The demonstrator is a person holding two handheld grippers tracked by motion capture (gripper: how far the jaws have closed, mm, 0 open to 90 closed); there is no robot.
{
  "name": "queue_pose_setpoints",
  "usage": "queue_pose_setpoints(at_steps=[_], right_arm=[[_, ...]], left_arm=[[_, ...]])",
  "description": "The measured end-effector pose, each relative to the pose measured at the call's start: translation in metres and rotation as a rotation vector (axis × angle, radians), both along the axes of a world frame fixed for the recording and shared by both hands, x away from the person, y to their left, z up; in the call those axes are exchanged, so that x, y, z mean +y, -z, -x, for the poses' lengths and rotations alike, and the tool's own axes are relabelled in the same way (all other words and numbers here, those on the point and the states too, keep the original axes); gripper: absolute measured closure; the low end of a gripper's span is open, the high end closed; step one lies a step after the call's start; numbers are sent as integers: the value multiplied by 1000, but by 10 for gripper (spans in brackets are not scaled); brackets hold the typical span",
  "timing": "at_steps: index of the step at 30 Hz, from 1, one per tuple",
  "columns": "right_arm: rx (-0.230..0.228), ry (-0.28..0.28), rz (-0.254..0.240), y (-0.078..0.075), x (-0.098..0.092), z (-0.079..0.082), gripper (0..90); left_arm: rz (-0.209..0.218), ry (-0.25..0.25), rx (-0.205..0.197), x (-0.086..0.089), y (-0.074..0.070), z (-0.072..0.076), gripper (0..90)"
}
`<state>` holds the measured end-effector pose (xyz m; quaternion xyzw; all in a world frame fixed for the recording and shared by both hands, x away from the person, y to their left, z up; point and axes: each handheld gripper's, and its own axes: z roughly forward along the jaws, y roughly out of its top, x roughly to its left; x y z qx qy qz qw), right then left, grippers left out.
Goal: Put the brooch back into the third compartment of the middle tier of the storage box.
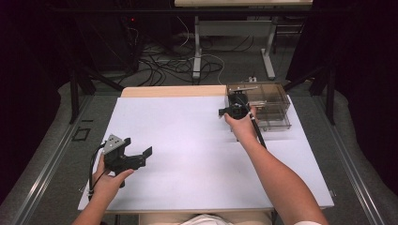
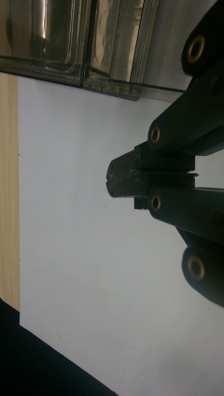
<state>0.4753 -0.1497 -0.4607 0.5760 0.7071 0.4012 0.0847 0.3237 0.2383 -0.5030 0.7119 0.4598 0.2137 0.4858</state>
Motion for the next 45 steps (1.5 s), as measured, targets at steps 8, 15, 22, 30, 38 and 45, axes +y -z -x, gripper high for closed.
queue_pose_setpoints(at_steps=[8, 15, 22, 30, 38, 45], right_arm=[[-5, 29, 0, -1, -14, 2, 900], [-12, 39, 10, -1, -27, 5, 900], [-17, 54, -3, -6, -42, 9, 900], [-21, 74, -17, -10, -60, 16, 900], [-28, 110, -3, -11, -80, 19, 900], [-18, 158, 6, -12, -98, 24, 900]], left_arm=[[2, -1, 0, 0, 0, 0, 40], [2, 3, 0, -1, 0, -1, 40], [2, 1, 1, -1, 0, -1, 40], [-2, -4, 1, -1, 0, -1, 42], [-2, 2, 4, -3, 0, -1, 42], [-2, 14, 2, -5, 1, -2, 42]])
